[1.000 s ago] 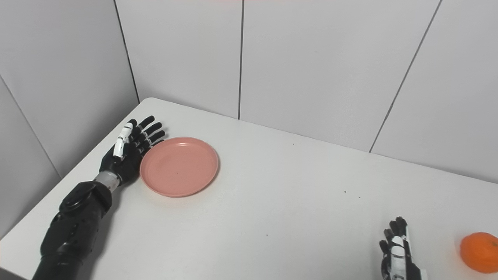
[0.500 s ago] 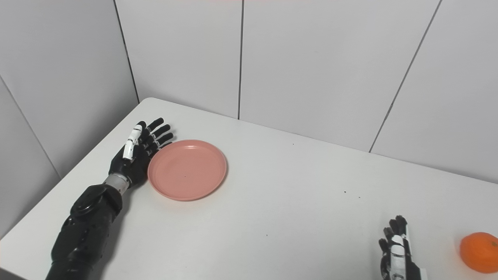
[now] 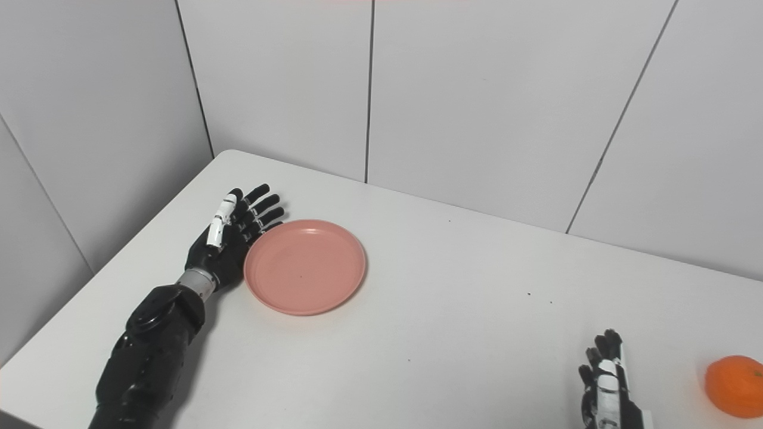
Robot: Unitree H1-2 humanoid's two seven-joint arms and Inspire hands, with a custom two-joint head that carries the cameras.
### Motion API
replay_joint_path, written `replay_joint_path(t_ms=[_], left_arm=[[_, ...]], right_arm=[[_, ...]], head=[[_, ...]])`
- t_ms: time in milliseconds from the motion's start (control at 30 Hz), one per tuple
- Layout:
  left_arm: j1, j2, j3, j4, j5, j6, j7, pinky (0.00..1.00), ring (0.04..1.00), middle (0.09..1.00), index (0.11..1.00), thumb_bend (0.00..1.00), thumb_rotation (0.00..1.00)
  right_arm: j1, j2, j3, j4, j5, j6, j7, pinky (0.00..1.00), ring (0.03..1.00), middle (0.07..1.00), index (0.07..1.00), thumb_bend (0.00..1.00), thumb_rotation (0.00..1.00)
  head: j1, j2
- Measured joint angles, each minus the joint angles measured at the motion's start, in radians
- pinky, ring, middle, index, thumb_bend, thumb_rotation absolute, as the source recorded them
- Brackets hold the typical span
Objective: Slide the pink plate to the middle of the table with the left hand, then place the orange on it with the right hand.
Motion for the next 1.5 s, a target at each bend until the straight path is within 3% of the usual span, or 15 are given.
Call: replay_joint_path(t_ms=[700, 1500], left_arm=[[-0.004, -0.067, -0.049, -0.045, -0.008, 0.043, 0.016, 0.87, 0.884, 0.887, 0.869, 0.34, 1.00], [-0.015, -0.154, -0.137, -0.032, 0.019, 0.022, 0.009, 0.86, 0.868, 0.874, 0.850, 0.32, 1.00]], right_arm=[[0.001, 0.007, 0.000, 0.000, -0.011, 0.000, -0.009, 1.00, 1.000, 1.000, 1.000, 0.13, 1.00], [0.001, 0.018, 0.000, -0.004, -0.030, 0.000, -0.015, 1.00, 0.998, 1.000, 1.000, 0.14, 1.00]], head=[[-0.011, 0.012], [-0.037, 0.031]])
